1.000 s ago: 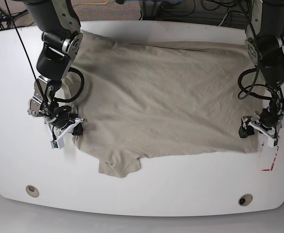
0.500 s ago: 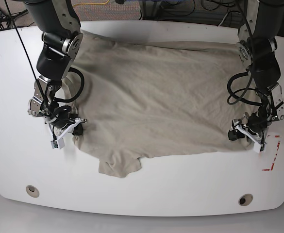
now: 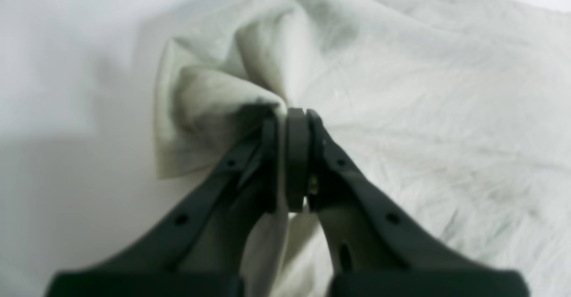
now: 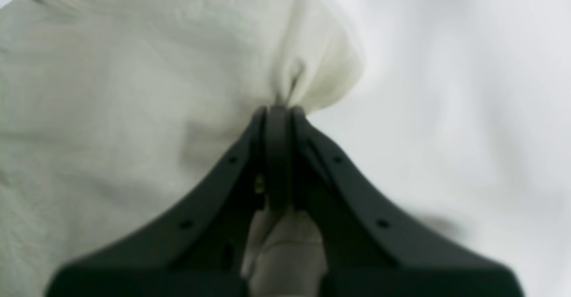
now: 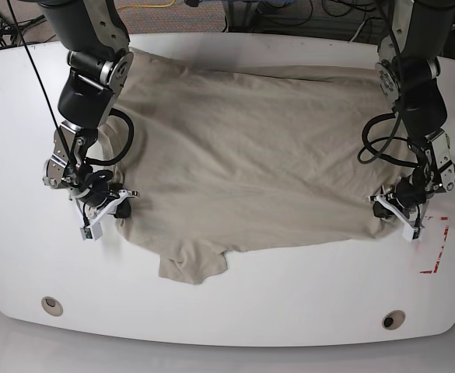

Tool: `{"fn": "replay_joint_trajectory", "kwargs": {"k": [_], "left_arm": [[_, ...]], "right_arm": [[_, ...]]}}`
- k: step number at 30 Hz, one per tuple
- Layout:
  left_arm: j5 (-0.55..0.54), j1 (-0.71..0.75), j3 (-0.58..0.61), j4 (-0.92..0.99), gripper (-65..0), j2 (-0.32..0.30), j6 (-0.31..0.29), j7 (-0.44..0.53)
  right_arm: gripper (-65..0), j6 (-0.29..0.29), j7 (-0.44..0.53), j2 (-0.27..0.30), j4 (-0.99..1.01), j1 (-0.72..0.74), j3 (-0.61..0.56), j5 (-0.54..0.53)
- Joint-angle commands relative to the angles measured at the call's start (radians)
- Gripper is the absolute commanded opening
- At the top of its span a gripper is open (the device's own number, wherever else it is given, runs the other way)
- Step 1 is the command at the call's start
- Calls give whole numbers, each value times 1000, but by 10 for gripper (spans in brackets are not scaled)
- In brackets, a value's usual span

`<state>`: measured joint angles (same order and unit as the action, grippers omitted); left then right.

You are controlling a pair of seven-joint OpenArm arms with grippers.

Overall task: Fold the T-shirt properly
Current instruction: 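Lift the hem with both grippers and pull it away from the robot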

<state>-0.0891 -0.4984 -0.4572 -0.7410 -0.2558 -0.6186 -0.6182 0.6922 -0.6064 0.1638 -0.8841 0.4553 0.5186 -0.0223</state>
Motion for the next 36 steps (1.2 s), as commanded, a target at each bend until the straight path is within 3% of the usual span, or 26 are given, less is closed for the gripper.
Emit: {"fn": "replay_joint_trajectory", "kwargs": {"k": [1,12,21,36], "left_arm": [[-19,-18,-1,-76,-650,-18,-7,-41],[-19,56,-4,-349,-650,-15,-71,-208],[-19,68,-4,-559,-650,22,-80,-357],[-19,-9,-4,-951,-650,77,-80,-555]], "right_arm": [[-650,6,13,13,-39,29,-1,-11],[-650,6,-134,9,-287,-10,-1,-12],[-650,6,-251,12,-432,1,-2,-17],[-650,6,-432,58,-623,171,-122,-20]]}}
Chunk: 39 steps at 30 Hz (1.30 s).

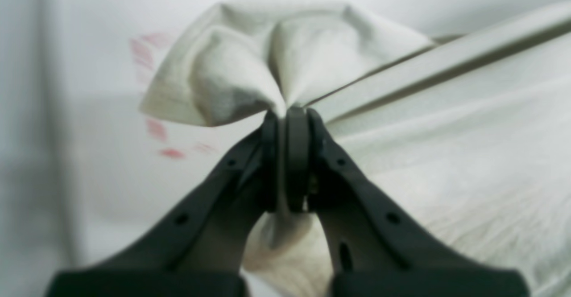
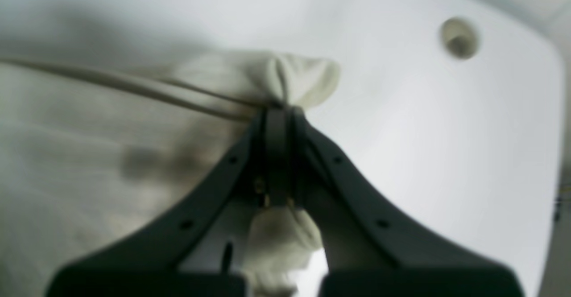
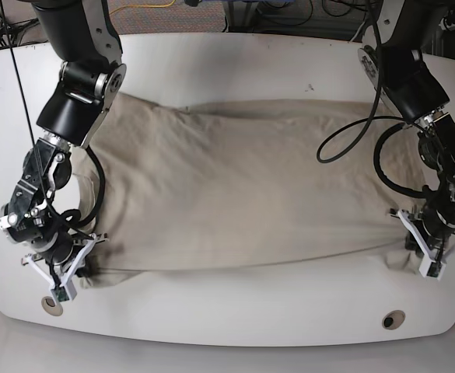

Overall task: Fold the T-shirt properly
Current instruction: 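Lift the hem with both grippers and pull it away from the robot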

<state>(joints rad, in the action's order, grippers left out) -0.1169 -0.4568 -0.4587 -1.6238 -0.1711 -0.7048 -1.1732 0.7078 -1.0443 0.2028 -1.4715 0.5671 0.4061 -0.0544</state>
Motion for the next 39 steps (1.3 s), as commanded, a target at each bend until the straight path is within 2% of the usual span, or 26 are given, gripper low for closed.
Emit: {"fn": "replay_joint_trajectory", "kwargs": {"k": [1,6,10,13,19,23,30,36,39], "left_arm": [[9,-61,-4,-97,-650,-3,7,-7],[9,-115,-32,-257,-650,2,7,-38],[9,-198,-32,-284,-650,-3,7,-103],[9,-280,-36,-284,-650,-6,7,-133],[16,-423,-32,-283,-650,-8,7,-135],[16,-521,-30,-277,-650,-8,7,-135],[10,-679,-30,-169,-650,-8,29,-133],[10,-722,-28,-100,-650,-3,29,-133],[9,-718,-7,-100,-650,-3,26,-132]], "right_arm": [[-650,-10,0,20,-44,74,-19,12],[-650,-10,-3,67,-59,155,-72,11],[-650,-10,-3,90,-56,225,-106,11],[-650,-10,-3,105,-54,285,-125,11],[-650,-10,-3,151,-34,428,-226,11],[-650,-10,-3,160,1,538,-258,9],[-650,-10,-3,185,79,690,-310,9],[-650,-10,-6,188,71,715,-313,14],[-650,-10,-54,189,39,700,-309,17]]}}
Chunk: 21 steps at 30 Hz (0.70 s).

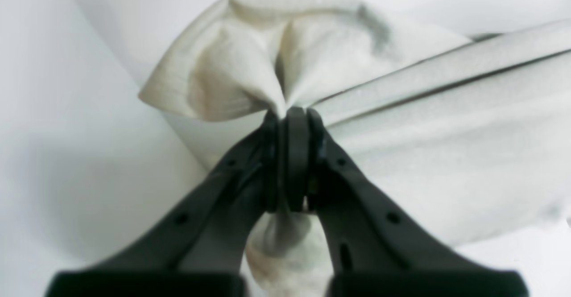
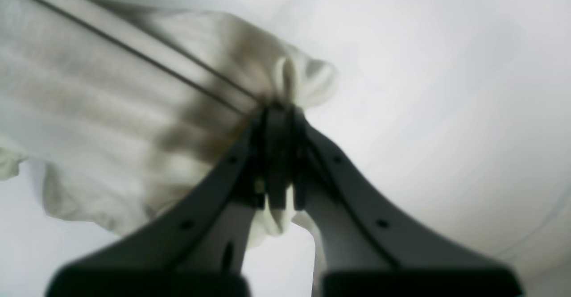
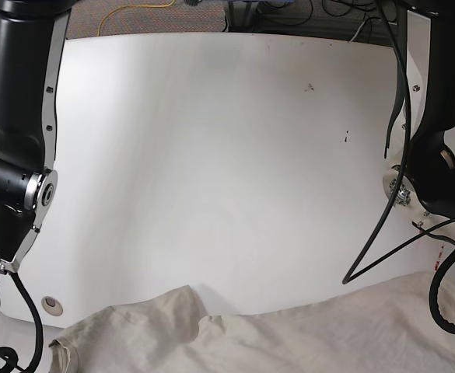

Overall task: Fold the T-shirt properly
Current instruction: 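Lift the hem with both grippers and pull it away from the robot, then drag the hem with both grippers back toward the robot, laying the shirt flat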

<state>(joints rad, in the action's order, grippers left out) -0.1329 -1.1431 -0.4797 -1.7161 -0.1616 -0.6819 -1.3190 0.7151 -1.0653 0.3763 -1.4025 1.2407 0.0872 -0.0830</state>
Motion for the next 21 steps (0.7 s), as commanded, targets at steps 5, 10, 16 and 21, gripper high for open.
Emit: {"fn": "replay_joint_trajectory", "kwargs": {"k": [5,10,16,21], "left_arm": [[23,54,28,-11,-650,-8,0,29],[23,171,28,-11,-650,-8,0,81],[23,328,28,-11,-650,-13,-16,97],[23,478,25,-11,-650,-14,-16,98]], "right_arm": [[-650,-17,-68,16,-105,-77,67,39],[-650,-17,-72,14,-179,-226,135,39],[-650,-17,-69,-1,-257,-448,222,39],[-650,-17,-65,-53,-297,-631,326,39]]}}
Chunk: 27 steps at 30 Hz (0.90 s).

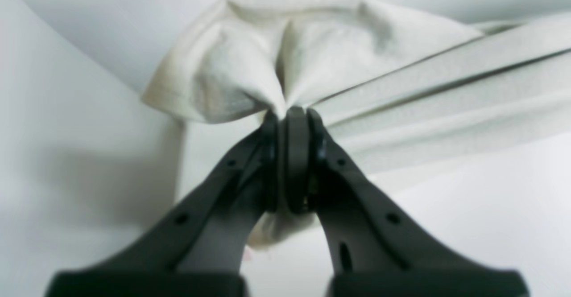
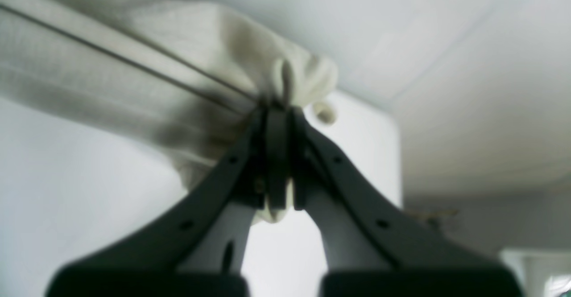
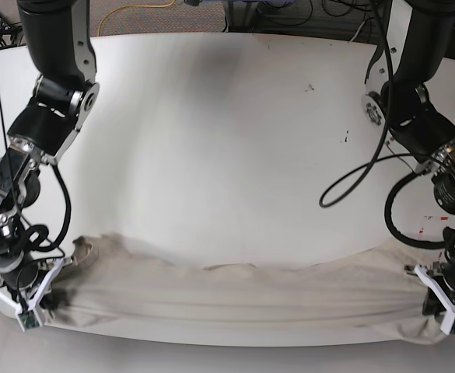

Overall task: Fold the T-shirt properly
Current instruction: 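Drag the hem with both grippers back toward the robot, laying the shirt flat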

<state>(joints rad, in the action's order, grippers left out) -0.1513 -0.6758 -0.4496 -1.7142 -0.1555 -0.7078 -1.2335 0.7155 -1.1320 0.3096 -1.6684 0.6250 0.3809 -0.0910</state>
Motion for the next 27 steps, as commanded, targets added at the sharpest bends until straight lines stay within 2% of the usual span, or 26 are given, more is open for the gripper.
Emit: {"fn": "replay_joint_trajectory", "kwargs": {"k": [1,3,6,10,14,22,27], "left_arm": [[42,43,-5,-13,-650,-20,10,13],[42,104,-5,-16,-650,-20,10,21],[45,229,-5,-57,-650,-17,10,90],[45,383,-1,-93,-650,-16,10,179],[43,474,-1,-93,-650,-17,10,188],[43,612,-4,-94,-650,-23,10,189],[48,678,-5,-94,-650,-37,10,189]], "right_arm": [[-650,-17,10,6,-37,-52,49,47],[-650,-17,36,-13,-46,-109,71,47],[-650,-17,85,-40,-51,-205,105,47],[-650,-17,96,-73,-51,-288,152,47],[-650,-17,97,-105,-51,-353,191,47],[-650,-17,97,-109,-71,-452,201,47],[-650,-17,94,-140,-146,-543,201,47]]}}
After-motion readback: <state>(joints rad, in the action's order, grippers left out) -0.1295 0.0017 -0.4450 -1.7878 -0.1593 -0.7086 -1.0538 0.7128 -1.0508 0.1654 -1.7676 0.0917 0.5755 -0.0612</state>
